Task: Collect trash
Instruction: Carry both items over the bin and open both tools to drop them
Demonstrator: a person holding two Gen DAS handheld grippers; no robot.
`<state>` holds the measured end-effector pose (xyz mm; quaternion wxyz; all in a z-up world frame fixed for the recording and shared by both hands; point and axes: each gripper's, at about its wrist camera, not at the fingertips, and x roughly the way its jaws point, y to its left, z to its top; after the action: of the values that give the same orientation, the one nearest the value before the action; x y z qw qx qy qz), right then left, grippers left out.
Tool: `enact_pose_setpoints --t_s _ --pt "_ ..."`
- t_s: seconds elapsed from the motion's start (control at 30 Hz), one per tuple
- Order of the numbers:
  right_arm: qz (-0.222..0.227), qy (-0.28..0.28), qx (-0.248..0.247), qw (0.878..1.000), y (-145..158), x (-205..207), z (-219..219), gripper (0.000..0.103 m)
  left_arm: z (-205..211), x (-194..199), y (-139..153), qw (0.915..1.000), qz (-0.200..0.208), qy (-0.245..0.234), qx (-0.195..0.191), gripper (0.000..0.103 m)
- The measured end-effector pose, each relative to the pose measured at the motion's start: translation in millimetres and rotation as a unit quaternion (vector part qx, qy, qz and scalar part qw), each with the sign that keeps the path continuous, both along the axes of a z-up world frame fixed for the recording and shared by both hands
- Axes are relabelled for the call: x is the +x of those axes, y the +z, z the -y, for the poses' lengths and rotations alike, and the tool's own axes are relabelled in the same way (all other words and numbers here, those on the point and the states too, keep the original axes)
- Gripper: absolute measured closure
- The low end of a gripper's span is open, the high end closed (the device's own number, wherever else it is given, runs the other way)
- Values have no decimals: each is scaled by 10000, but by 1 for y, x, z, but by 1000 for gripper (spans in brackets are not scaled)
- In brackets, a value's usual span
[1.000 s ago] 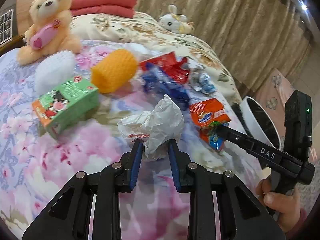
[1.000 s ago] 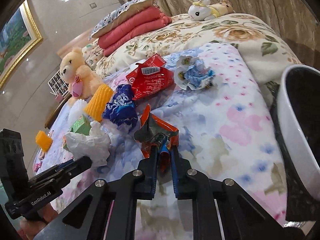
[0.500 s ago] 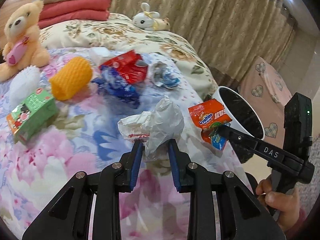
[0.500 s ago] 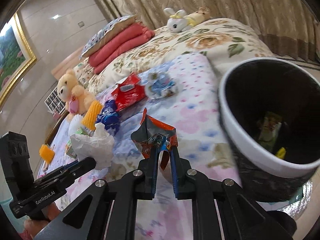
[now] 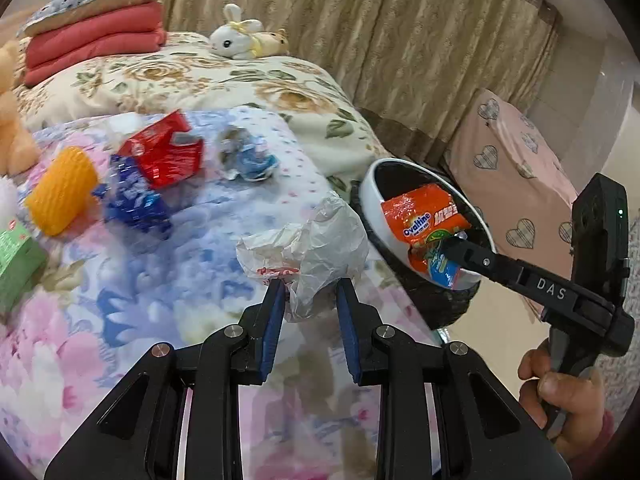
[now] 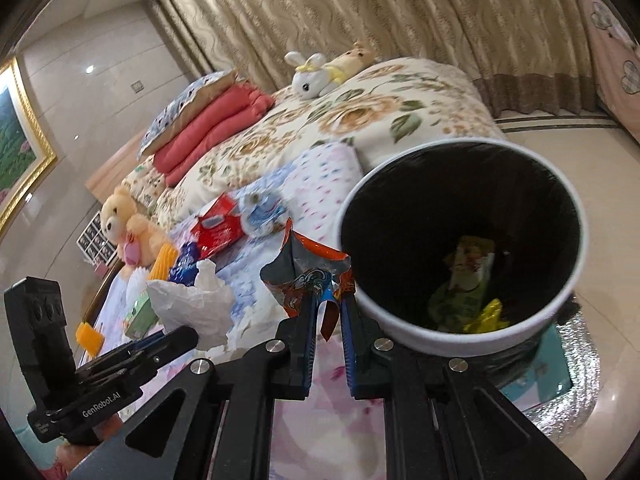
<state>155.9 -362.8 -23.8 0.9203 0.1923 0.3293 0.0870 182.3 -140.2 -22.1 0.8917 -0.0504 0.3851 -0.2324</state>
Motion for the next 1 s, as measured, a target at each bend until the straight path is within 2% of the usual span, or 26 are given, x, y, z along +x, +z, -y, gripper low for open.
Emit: enact_pose_setpoints --t_s 0.4,1.0 --pt "41 -519 55 9986 4 -10 49 91 41 8 6 9994 47 -337 81 78" --pt "-36 -837 53 9965 -1 -9 84 91 96 22 14 9969 114 -751 206 78"
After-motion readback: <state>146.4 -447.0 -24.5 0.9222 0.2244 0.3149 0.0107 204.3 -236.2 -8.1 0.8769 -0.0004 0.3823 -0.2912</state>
